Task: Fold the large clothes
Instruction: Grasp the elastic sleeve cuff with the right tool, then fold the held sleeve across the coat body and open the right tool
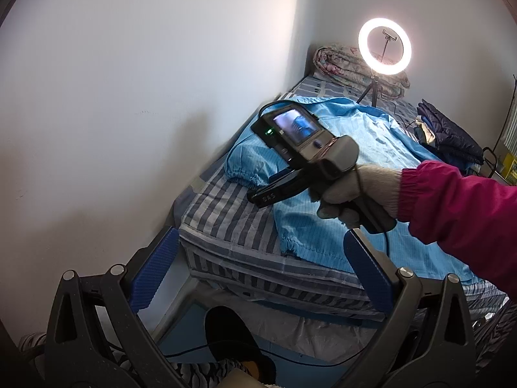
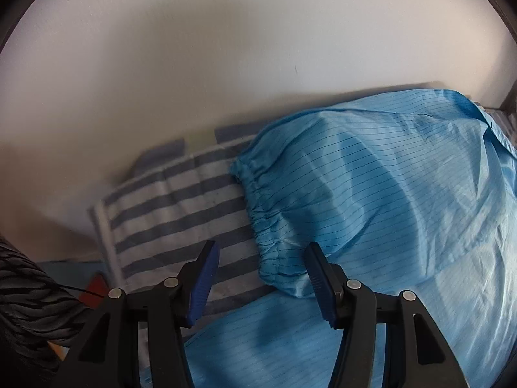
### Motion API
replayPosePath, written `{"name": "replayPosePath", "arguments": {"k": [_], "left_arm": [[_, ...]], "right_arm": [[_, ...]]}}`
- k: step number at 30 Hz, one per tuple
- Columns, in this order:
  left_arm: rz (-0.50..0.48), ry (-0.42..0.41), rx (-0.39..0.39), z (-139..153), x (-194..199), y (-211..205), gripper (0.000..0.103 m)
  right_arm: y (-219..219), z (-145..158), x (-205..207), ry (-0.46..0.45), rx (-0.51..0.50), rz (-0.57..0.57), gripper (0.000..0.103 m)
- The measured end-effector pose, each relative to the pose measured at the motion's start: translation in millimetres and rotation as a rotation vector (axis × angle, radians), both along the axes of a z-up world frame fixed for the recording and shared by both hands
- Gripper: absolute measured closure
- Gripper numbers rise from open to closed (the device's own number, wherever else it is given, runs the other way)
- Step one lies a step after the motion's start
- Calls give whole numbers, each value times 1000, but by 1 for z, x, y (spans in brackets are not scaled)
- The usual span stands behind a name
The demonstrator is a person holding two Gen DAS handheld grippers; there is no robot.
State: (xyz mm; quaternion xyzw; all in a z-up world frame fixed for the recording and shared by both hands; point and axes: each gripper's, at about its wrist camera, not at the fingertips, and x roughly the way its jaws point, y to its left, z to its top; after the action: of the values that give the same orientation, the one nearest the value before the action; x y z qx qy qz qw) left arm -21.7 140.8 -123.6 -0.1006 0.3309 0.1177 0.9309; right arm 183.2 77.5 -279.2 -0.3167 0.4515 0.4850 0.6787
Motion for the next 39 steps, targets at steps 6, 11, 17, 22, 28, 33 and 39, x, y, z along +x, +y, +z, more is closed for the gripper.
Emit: {"name": "replayPosePath", "arguments": {"k": [6,11,17,22,28,33,39], "left_arm": [[8,5,-9,-2,4,3,0],[-1,-15,1,4,3,0,0],[-4,-42,15,12,-2,0,0],[-12,-56,29,17,-2,-2,2],[-59,-53,5,20,10,-6,8],[-123,-51,-142,25,41,-3,8],[-137,22,-316,14,114,0,21]], "right_arm": [[6,-12,-2,-26,1,-47,72],[-4,-5,15,60,84,-137,97],[-59,34,28,138,288,-273,98],[-125,53,40,240,471,-436,98],[-180,85,18,257,551,-577,98],[-192,88,-7,152,454,-550,98],[-190,76,-14,113,368,-512,94]]}}
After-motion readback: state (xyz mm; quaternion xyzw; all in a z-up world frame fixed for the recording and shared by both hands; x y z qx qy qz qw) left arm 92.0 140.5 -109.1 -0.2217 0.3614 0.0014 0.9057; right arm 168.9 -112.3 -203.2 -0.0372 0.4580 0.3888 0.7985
